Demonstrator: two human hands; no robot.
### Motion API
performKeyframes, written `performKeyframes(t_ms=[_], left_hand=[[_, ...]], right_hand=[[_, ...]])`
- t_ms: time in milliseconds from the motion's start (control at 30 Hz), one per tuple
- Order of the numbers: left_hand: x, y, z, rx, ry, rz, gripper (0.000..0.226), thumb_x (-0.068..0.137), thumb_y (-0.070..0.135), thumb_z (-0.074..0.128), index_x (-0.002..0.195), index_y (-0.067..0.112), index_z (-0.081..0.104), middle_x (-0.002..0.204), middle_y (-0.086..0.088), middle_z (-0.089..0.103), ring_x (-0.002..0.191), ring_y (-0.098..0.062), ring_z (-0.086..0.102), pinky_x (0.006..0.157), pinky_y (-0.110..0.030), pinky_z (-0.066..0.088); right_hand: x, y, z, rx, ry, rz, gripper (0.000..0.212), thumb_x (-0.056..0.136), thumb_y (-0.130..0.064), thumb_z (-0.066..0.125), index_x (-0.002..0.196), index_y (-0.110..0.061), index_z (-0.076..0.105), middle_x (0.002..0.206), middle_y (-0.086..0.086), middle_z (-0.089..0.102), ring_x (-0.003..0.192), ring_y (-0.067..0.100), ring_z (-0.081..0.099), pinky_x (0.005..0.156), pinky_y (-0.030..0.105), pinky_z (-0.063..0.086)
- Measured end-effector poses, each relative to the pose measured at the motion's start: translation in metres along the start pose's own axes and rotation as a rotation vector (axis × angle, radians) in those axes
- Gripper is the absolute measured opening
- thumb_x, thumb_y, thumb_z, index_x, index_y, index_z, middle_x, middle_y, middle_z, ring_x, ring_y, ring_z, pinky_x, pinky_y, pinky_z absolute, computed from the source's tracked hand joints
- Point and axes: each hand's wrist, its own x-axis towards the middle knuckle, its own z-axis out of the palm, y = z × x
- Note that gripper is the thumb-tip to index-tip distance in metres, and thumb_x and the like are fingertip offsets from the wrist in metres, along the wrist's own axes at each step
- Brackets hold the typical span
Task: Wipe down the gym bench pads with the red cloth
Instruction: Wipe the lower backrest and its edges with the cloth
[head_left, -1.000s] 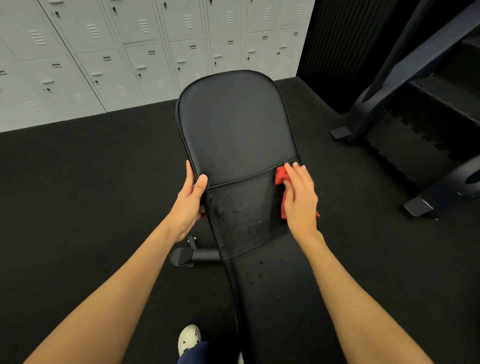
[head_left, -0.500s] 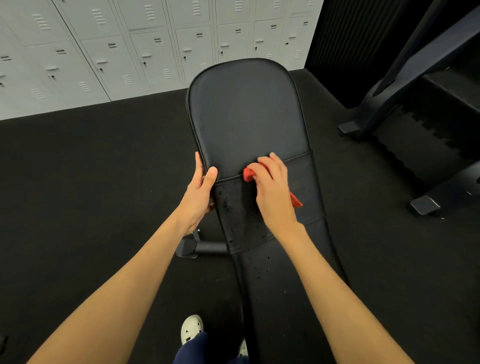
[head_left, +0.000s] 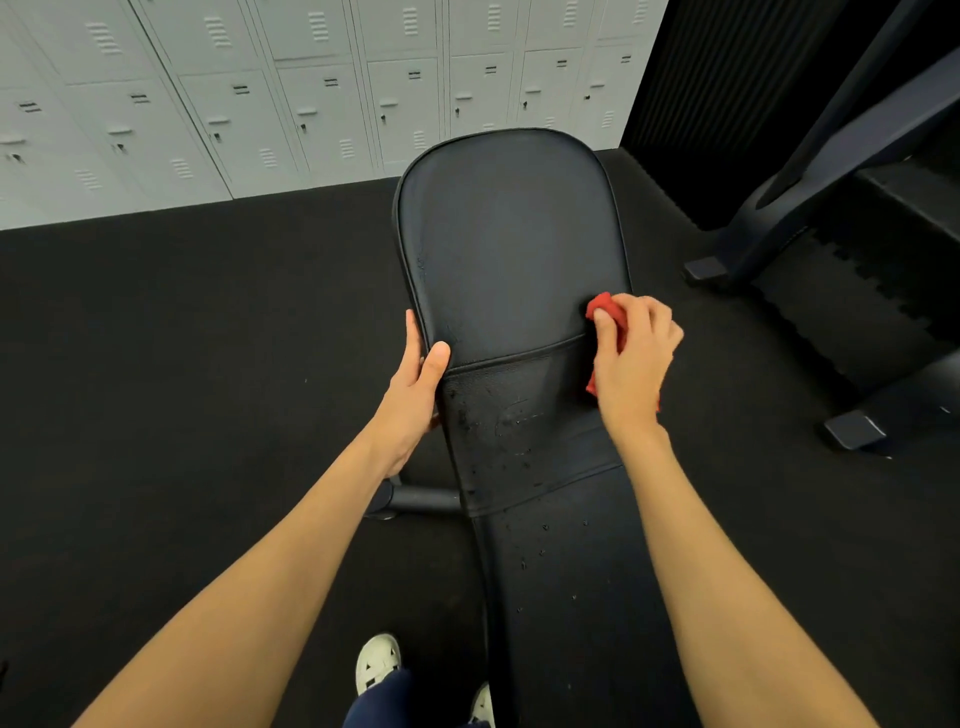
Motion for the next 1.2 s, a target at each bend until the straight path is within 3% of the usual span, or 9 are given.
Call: performKeyframes(t_ms=[200,267,400,533,600,767,933,1033,1200], left_hand=[[-0.001,0.001,0.001,-0.027,-0.020,0.006,0.063,0.104,0.049,0.041,0.150,0.061,-0.001,0.159,0.017,0.034,0.145,-0.013,0.035,0.117,-0.059,0.029],[-0.003,0.003,0.002,-0.036,-0.014,0.007,0.061,0.105,0.048,0.040,0.150,0.061,0.002,0.151,0.017,0.046,0.135,-0.012,0.049,0.112,-0.056,0.038],[-0.004,0.006,0.002,-0.054,-0.016,-0.012,0.057,0.105,0.053,0.035,0.152,0.058,0.003,0.147,0.011,0.051,0.132,-0.016,0.051,0.109,-0.055,0.042],[-0.004,0.006,-0.006,-0.110,-0.028,-0.116,0.057,0.097,0.072,0.027,0.141,0.045,0.049,0.134,0.008,0.063,0.126,-0.018,0.059,0.095,-0.045,0.052],[-0.004,0.006,-0.007,-0.104,-0.027,-0.154,0.058,0.095,0.073,0.026,0.137,0.044,0.054,0.136,0.007,0.062,0.123,-0.018,0.060,0.091,-0.042,0.052],[-0.004,0.006,-0.010,-0.100,-0.045,-0.152,0.061,0.098,0.068,0.029,0.155,0.047,0.023,0.146,0.005,0.052,0.128,-0.022,0.055,0.100,-0.049,0.051],[-0.005,0.008,-0.005,-0.100,-0.019,-0.188,0.045,0.095,0.074,0.028,0.132,0.058,0.050,0.137,0.011,0.060,0.123,-0.017,0.059,0.099,-0.049,0.052],[-0.005,0.007,-0.004,-0.103,-0.017,-0.211,0.062,0.090,0.081,0.029,0.125,0.045,0.065,0.122,0.010,0.071,0.112,-0.014,0.067,0.091,-0.043,0.056],[-0.004,0.003,-0.008,-0.181,0.004,-0.210,0.064,0.096,0.073,0.028,0.132,0.032,0.062,0.123,0.004,0.071,0.115,-0.020,0.067,0.094,-0.047,0.055]], right_hand=[[-0.049,-0.038,0.026,0.011,-0.084,-0.176,0.015,0.090,-0.023,0.063,0.096,-0.012,0.071,0.107,0.008,0.063,0.101,0.032,0.049,0.080,0.039,0.036],[-0.069,-0.058,0.037,0.061,-0.127,-0.210,0.017,0.091,-0.027,0.061,0.095,-0.015,0.071,0.104,0.005,0.061,0.101,0.024,0.045,0.078,0.034,0.032],[-0.081,-0.068,0.040,0.085,-0.225,-0.301,0.017,0.094,-0.025,0.058,0.101,-0.016,0.071,0.108,0.004,0.059,0.103,0.022,0.043,0.078,0.031,0.030],[-0.056,-0.050,0.019,-0.001,-0.338,-0.459,0.018,0.090,-0.014,0.065,0.107,-0.015,0.070,0.109,0.008,0.058,0.100,0.029,0.047,0.081,0.036,0.037],[-0.038,-0.035,0.009,-0.031,-0.278,-0.373,0.017,0.090,-0.012,0.064,0.105,-0.014,0.072,0.109,0.011,0.058,0.101,0.033,0.048,0.086,0.040,0.038],[-0.008,-0.005,-0.008,-0.037,-0.155,-0.152,0.017,0.093,-0.011,0.060,0.107,-0.010,0.069,0.114,0.013,0.052,0.105,0.033,0.042,0.091,0.035,0.035],[-0.039,-0.037,0.019,0.004,-0.036,-0.016,0.013,0.090,-0.013,0.064,0.101,-0.008,0.069,0.106,0.014,0.055,0.096,0.034,0.044,0.080,0.038,0.036],[-0.072,-0.064,0.040,0.039,-0.069,-0.100,0.013,0.090,-0.015,0.064,0.100,-0.010,0.070,0.104,0.013,0.058,0.095,0.033,0.045,0.078,0.037,0.034],[-0.093,-0.086,0.047,0.150,-0.207,-0.148,0.015,0.093,-0.016,0.061,0.105,-0.013,0.070,0.107,0.007,0.056,0.102,0.023,0.041,0.084,0.034,0.039]])
